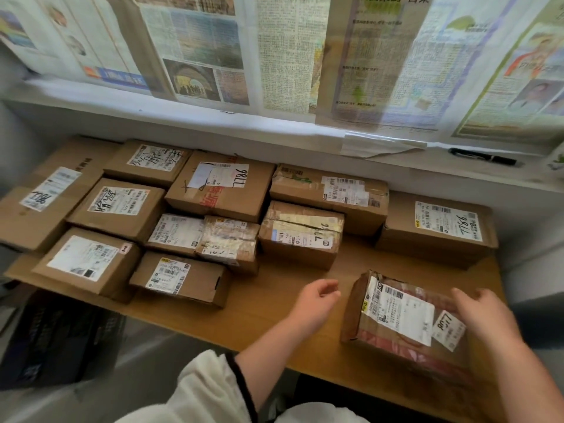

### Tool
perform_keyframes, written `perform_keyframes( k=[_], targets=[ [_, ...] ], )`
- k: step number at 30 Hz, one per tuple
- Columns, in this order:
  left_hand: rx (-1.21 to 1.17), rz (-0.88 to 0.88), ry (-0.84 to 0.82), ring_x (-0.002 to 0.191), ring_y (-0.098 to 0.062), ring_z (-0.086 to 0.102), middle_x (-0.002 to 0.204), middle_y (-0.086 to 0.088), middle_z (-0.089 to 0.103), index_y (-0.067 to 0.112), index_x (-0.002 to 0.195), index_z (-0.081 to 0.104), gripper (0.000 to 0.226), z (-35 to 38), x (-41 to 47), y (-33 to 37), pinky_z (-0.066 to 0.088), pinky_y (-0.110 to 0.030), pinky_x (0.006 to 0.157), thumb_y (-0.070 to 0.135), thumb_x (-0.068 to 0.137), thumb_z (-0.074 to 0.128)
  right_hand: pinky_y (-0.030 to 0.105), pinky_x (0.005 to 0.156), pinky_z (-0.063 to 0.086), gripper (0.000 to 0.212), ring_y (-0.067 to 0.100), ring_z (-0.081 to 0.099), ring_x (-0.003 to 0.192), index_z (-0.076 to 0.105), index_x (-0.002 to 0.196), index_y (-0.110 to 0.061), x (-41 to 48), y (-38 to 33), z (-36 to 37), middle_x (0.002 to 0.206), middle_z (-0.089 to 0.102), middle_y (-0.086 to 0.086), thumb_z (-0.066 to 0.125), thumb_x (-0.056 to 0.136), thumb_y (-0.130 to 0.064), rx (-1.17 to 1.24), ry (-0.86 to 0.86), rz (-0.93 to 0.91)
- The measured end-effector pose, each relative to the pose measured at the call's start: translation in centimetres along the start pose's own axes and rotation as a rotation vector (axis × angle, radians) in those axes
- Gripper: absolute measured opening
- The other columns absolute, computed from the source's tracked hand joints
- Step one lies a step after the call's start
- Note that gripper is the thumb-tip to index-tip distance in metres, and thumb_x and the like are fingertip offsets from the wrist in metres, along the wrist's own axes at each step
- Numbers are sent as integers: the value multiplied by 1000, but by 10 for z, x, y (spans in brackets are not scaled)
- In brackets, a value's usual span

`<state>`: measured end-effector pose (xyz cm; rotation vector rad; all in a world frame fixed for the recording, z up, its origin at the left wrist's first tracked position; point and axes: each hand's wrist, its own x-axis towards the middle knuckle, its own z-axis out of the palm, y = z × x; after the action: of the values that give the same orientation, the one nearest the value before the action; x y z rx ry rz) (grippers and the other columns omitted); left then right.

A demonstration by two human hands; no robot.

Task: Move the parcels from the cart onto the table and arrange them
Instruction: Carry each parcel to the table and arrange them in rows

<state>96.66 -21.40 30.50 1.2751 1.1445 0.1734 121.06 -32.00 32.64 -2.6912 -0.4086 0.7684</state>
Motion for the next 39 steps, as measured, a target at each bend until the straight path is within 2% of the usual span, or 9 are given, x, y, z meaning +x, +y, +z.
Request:
perform_keyframes(
  k=[2, 5, 9, 11, 15, 21, 25, 31, 39],
  targets=[
    [16, -31, -32, 126, -14, 45, 141, 0, 47, 16, 140, 42, 45, 13, 3, -1, 37, -22, 96, 20, 96, 51, 39, 72, 42, 58, 37, 57, 96, 37, 138, -1, -4, 5, 1, 109, 59, 21, 49, 94, -37, 6, -22, 82],
    [-10, -66, -105, 123, -15, 48, 143, -3, 45, 15, 145, 34, 49, 31, 7, 0, 41, -17, 86, 22, 98, 48, 31, 51, 40, 55, 24, 53, 64, 40, 135, 1, -11, 7, 10, 76, 55, 11, 51, 95, -34, 33, -92, 133],
    [31, -32, -88, 103, -9, 57, 130, -1, 57, 20, 137, 42, 40, 41, 7, 1, 49, -14, 66, 24, 97, 48, 30, 52, 44, 52, 23, 56, 71, 44, 131, -1, -24, -4, 26, 92, 59, 13, 53, 93, -36, 63, -115, 55],
    [36, 3, -15, 103, -10, 60, 126, 1, 60, 23, 133, 45, 37, 30, 7, 1, 54, -21, 74, 24, 97, 50, 30, 54, 45, 51, 23, 57, 77, 46, 130, -4, -30, -15, 31, 99, 61, 13, 52, 93, -38, 81, -135, 1],
    [26, 14, 96, 85, 0, 59, 112, 9, 62, 26, 133, 47, 37, -13, 3, -12, 52, -15, 61, 24, 95, 51, 27, 48, 47, 43, 16, 60, 69, 47, 126, -8, -44, -45, 44, 84, 62, 5, 52, 94, -36, 140, -250, -60],
    [-17, -25, 228, 80, 6, 57, 95, 23, 59, 28, 128, 51, 33, -66, -8, -37, 50, -14, 56, 23, 95, 53, 35, 57, 52, 48, 19, 64, 80, 41, 131, -11, -65, -85, 79, 93, 66, 6, 52, 92, -38, 212, -439, -73],
    [-41, -21, 320, 79, 8, 55, 110, 17, 61, 27, 132, 48, 37, -88, -9, -40, 45, -10, 49, 24, 95, 52, 37, 65, 54, 44, 22, 63, 88, 43, 129, -12, -70, -98, 99, 102, 64, 8, 52, 91, -34, 285, -482, -97],
    [-22, -38, 324, 94, -6, 55, 126, -1, 60, 18, 136, 47, 41, -103, 5, -38, 44, -18, 67, 19, 95, 52, 41, 76, 53, 32, 25, 62, 90, 49, 117, -8, -71, -108, 112, 103, 64, 11, 51, 91, -25, 371, -477, -61],
    [-43, -89, 630, 80, -4, 49, 97, 7, 54, 16, 111, 53, 22, -106, 8, -47, 35, -17, 57, 21, 91, 59, 27, 50, 40, 30, 18, 62, 74, 54, 115, -3, -69, -114, 113, 94, 69, 11, 48, 94, -24, 448, -517, 29]
  ],
)
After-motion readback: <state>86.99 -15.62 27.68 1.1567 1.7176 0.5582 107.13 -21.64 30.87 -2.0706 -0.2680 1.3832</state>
